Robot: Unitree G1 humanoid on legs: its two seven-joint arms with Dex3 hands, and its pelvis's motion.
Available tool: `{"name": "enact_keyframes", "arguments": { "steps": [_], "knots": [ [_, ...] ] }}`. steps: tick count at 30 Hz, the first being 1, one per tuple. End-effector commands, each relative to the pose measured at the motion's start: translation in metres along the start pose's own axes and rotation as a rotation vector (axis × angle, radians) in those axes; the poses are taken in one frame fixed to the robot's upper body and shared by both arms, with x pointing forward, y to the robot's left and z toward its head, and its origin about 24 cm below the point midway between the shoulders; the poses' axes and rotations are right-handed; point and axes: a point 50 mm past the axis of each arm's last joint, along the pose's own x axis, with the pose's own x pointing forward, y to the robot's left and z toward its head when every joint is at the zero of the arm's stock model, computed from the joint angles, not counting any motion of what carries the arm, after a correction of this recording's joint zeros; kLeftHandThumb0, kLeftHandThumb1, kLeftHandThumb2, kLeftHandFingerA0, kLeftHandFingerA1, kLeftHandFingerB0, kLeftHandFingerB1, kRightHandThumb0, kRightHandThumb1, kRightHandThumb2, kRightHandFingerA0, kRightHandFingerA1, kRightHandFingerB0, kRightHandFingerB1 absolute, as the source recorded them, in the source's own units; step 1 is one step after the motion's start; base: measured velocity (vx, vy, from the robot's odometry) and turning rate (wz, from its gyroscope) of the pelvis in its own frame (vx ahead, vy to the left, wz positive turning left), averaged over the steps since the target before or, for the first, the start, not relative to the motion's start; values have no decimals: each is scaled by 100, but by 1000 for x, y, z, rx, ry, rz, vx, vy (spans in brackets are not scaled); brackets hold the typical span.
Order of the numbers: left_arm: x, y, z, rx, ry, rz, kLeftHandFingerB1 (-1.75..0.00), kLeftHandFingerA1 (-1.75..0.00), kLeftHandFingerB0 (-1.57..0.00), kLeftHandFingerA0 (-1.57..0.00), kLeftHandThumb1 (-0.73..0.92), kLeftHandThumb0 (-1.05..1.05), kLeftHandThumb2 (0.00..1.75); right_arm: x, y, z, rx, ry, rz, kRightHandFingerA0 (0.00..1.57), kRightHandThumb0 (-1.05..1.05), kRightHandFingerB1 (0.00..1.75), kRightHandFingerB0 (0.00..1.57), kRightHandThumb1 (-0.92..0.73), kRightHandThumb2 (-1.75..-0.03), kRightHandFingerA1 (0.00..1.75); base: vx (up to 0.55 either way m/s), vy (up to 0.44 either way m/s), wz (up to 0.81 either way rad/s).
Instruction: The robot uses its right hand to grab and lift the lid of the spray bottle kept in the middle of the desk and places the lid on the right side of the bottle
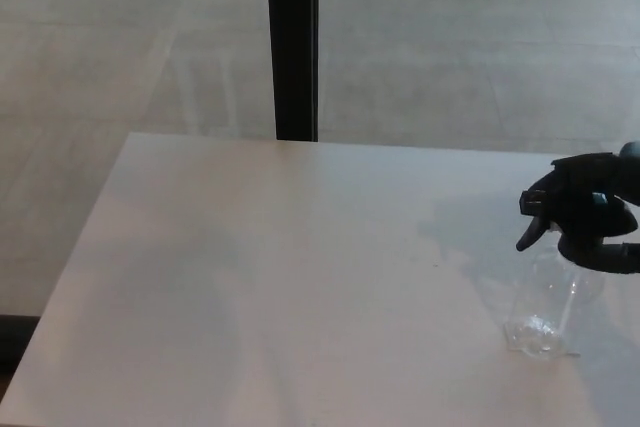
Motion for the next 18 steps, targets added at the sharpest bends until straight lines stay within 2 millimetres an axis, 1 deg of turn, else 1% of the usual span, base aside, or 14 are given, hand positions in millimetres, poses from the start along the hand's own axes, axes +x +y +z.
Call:
{"name": "enact_keyframes", "arguments": {
  "steps": [1,2,3,4,5,6,9,10,12,13,14,15,17,18],
  "knots": [
    [-3,9,4,42,-24,19,-52,-60,-33,-49,71,-85,108,2,-1,1,-406,37,-144,88,-34,42,59,-68,-64,150,0,0,0],
    [-3,8,3,37,-20,17,-53,-60,-33,-48,70,-83,108,2,0,0,-418,31,-162,91,-28,45,62,-65,-63,160,0,0,0],
    [-3,8,3,36,-18,16,-53,-60,-33,-48,70,-83,108,2,1,0,-422,28,-169,91,-28,45,62,-65,-63,160,0,0,0],
    [-3,8,3,30,-19,17,-40,-49,-37,-54,86,-81,66,2,1,0,-431,18,-188,91,-27,49,71,-63,-62,166,0,0,0],
    [-2,8,3,26,-19,21,-52,-60,-33,-49,69,-83,107,2,2,0,-444,8,-211,89,-25,50,76,-65,-61,169,0,0,0],
    [-2,8,4,49,-21,22,-39,-49,-39,-55,87,-82,66,3,1,2,-441,-3,-235,93,-24,51,80,-64,-62,172,0,0,0],
    [-3,8,5,50,-27,22,-40,-51,-40,-57,87,-81,66,2,1,4,-462,-31,-287,96,-25,55,87,-63,-62,175,0,0,0],
    [-2,8,4,43,-24,15,-39,-50,-39,-55,87,-81,66,3,1,4,-437,-49,-312,99,-36,58,91,-60,-63,171,0,0,0],
    [-2,8,4,40,-26,19,-40,-50,-38,-56,87,-83,66,3,2,3,-422,-54,-323,99,-34,61,93,-63,-59,168,0,0,0],
    [-2,7,4,39,-25,25,-53,-61,-33,-51,69,-81,108,3,3,3,-415,-54,-326,125,-35,74,85,-45,-91,138,0,0,0],
    [-2,7,4,37,-24,26,-39,-50,-40,-57,86,-83,66,3,3,3,-406,-61,-337,98,-35,64,95,-62,-64,170,0,0,0],
    [-2,7,3,46,-23,25,-39,-50,-39,-57,88,-82,66,2,4,3,-401,-65,-341,94,-36,68,95,-61,-63,169,0,0,0],
    [-2,7,3,48,-24,23,-40,-50,-40,-57,87,-83,66,2,5,2,-395,-66,-338,95,-40,70,94,-58,-63,170,0,0,0],
    [-3,7,2,47,-19,22,-39,-50,-39,-57,87,-84,66,0,5,2,-390,-70,-335,96,-40,70,93,-59,-58,170,0,0,0]
  ]
}}
